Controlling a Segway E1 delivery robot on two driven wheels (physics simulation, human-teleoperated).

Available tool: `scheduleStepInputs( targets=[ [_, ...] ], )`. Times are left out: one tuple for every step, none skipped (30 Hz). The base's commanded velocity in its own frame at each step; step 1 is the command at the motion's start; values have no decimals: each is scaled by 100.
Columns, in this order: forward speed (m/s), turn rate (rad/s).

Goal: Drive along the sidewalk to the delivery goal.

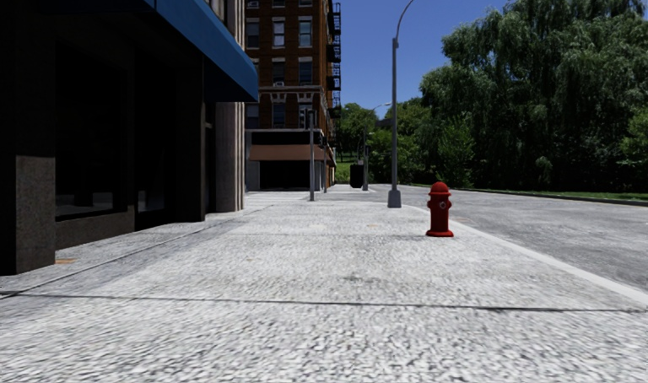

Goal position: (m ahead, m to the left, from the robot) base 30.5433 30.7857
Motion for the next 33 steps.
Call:
scheduleStepInputs(
  targets=[
    [200, 0],
    [200, 0],
    [200, 0],
    [200, 0],
    [200, 0],
    [200, 0],
    [200, 0],
    [200, 0],
    [200, 0],
    [200, 0],
    [200, 0],
    [200, 0],
    [200, 0],
    [200, 0],
    [200, 0],
    [200, 0],
    [200, 0],
    [200, 0],
    [200, 0],
    [200, 0],
    [200, 0],
    [200, 0],
    [200, 0],
    [200, 0],
    [200, 0],
    [200, 0],
    [200, 0],
    [200, 0],
    [200, 0],
    [200, 0],
    [200, 0],
    [200, 0],
    [200, 0]
  ],
)
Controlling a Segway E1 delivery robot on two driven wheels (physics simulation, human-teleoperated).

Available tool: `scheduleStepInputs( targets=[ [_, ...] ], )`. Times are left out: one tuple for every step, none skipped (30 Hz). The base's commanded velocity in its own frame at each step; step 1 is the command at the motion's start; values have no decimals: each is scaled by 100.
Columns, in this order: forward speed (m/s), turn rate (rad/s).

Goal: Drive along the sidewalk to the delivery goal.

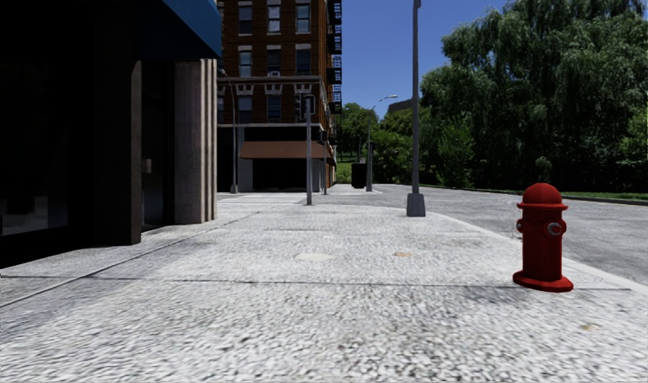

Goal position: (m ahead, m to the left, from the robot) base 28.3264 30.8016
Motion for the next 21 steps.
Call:
scheduleStepInputs(
  targets=[
    [200, 0],
    [200, 0],
    [200, 0],
    [200, 0],
    [200, 0],
    [200, 0],
    [200, 0],
    [200, 0],
    [200, 0],
    [200, 0],
    [200, 0],
    [200, 0],
    [200, 0],
    [200, 0],
    [200, 0],
    [200, 0],
    [200, 0],
    [200, 0],
    [200, 0],
    [200, 0],
    [200, 0]
  ],
)
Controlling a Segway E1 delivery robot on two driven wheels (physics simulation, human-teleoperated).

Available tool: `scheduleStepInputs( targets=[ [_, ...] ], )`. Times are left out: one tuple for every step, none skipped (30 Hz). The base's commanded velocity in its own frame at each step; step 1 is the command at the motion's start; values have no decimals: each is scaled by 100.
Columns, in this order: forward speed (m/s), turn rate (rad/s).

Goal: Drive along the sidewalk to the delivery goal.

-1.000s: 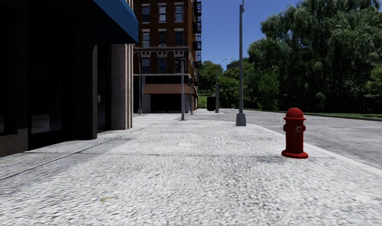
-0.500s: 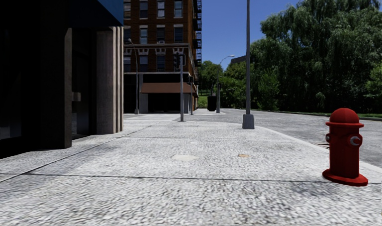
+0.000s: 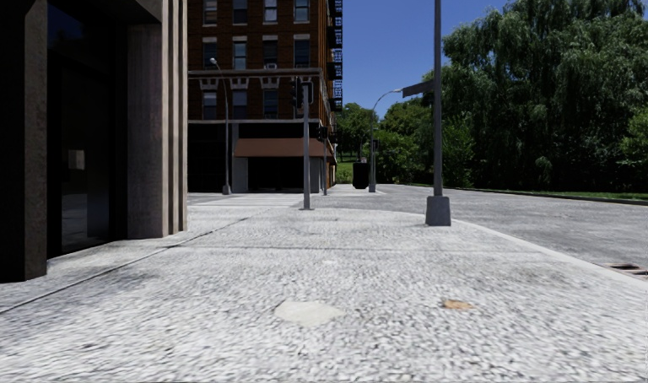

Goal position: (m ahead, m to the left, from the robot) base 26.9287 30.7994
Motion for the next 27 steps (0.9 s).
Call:
scheduleStepInputs(
  targets=[
    [200, 3],
    [200, 5],
    [200, 7],
    [200, 15],
    [200, 15],
    [200, 20],
    [200, 22],
    [200, 23],
    [200, 26],
    [200, 26],
    [200, 29],
    [200, 30],
    [200, 30],
    [200, 30],
    [200, 30],
    [200, 30],
    [200, 30],
    [200, 30],
    [200, 30],
    [200, 30],
    [200, 30],
    [200, 30],
    [200, 30],
    [200, 30],
    [200, 30],
    [200, 30],
    [200, 30]
  ],
)
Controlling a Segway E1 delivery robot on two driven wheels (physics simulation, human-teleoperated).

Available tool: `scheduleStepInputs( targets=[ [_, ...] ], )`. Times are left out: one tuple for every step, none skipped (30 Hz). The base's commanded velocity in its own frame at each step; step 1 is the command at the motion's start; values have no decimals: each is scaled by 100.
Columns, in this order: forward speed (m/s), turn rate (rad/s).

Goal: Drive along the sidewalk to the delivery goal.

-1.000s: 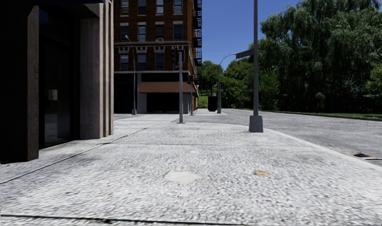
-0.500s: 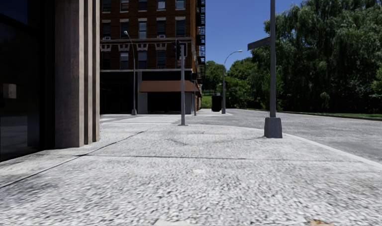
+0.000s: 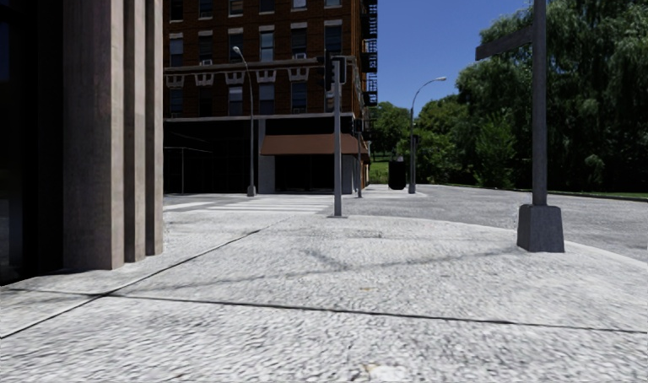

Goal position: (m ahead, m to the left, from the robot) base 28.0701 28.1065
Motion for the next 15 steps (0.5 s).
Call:
scheduleStepInputs(
  targets=[
    [200, 30],
    [200, 30],
    [200, 30],
    [200, 30],
    [200, 30],
    [200, 30],
    [200, 30],
    [200, 30],
    [200, 30],
    [200, 30],
    [200, 30],
    [200, 30],
    [200, 30],
    [200, 30],
    [200, 30]
  ],
)
